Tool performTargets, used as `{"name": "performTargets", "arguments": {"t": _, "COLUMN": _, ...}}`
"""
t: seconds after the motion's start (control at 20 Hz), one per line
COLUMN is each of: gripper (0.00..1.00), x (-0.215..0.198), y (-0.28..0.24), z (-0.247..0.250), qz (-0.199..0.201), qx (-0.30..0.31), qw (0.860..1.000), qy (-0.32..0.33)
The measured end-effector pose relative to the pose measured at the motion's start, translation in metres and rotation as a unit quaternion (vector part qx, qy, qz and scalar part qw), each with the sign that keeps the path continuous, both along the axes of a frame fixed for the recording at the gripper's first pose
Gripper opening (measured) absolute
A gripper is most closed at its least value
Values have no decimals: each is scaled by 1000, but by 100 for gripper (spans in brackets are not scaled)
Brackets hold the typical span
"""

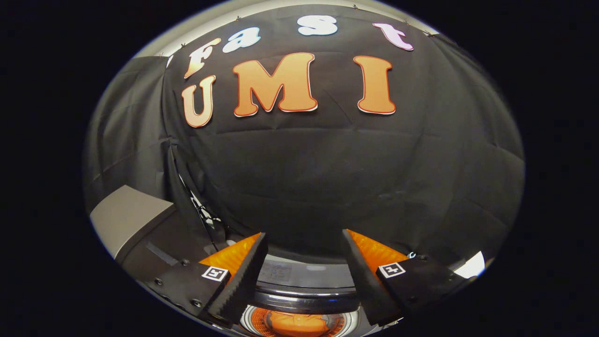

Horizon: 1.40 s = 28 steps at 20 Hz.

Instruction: Put the clothes into the washing machine and then close the washing machine lid.

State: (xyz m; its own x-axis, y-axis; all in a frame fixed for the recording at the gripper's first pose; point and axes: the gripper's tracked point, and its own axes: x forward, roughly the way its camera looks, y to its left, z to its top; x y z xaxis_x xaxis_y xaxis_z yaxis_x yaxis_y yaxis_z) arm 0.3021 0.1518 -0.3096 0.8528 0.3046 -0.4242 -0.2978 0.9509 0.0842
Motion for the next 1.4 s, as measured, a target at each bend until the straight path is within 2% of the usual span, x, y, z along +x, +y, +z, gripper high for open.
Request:
{"name": "performTargets", "arguments": {"t": 0.6, "gripper": 100, "x": -76, "y": -15, "z": -40, "qz": -34, "qx": -11, "qw": 999, "qy": 8}}
{"name": "performTargets", "arguments": {"t": 0.95, "gripper": 100, "x": -91, "y": -20, "z": -59, "qz": -39, "qx": 3, "qw": 998, "qy": 38}}
{"name": "performTargets", "arguments": {"t": 1.1, "gripper": 100, "x": -94, "y": -19, "z": -46, "qz": -38, "qx": 5, "qw": 999, "qy": 28}}
{"name": "performTargets", "arguments": {"t": 1.4, "gripper": 99, "x": -105, "y": -31, "z": 20, "qz": -38, "qx": 31, "qw": 999, "qy": -17}}
